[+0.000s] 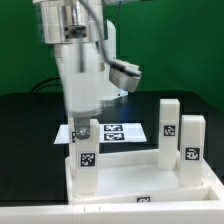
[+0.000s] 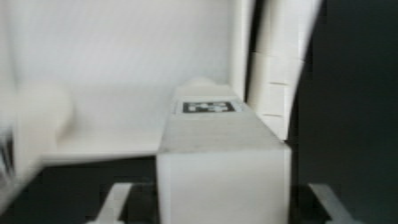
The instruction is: Assemble desk
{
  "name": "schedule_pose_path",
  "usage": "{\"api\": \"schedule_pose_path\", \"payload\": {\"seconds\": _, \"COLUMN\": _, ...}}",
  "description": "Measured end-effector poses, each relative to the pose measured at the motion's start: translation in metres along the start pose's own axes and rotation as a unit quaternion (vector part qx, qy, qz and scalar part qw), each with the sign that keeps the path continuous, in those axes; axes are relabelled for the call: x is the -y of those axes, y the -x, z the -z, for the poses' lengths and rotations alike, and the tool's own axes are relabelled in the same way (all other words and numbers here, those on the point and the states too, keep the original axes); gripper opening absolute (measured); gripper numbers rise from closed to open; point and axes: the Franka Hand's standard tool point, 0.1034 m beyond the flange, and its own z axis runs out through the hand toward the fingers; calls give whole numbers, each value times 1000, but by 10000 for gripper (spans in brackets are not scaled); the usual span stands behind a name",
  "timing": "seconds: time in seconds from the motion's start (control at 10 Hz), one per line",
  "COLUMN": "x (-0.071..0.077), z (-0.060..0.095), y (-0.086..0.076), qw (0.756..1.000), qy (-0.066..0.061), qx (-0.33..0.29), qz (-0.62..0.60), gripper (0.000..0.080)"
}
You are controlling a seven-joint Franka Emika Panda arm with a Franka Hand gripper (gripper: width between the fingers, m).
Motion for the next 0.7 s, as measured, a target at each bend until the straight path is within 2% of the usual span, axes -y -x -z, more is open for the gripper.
{"api": "schedule_pose_path", "payload": {"seconds": 0.2, "x": 0, "z": 0, "y": 0, "qw": 999, "qy": 0, "qx": -3, "qz": 36, "gripper": 289}}
{"api": "schedule_pose_path", "payload": {"seconds": 0.3, "x": 0, "z": 0, "y": 1, "qw": 996, "qy": 3, "qx": -8, "qz": 93, "gripper": 369}}
{"api": "schedule_pose_path", "payload": {"seconds": 0.4, "x": 1, "z": 1, "y": 6, "qw": 980, "qy": 8, "qx": -16, "qz": 197, "gripper": 369}}
{"api": "schedule_pose_path", "payload": {"seconds": 0.6, "x": -1, "z": -1, "y": 11, "qw": 935, "qy": 9, "qx": -14, "qz": 354, "gripper": 623}}
{"api": "schedule_pose_path", "payload": {"seconds": 0.7, "x": -4, "z": -3, "y": 12, "qw": 928, "qy": 10, "qx": -15, "qz": 373, "gripper": 623}}
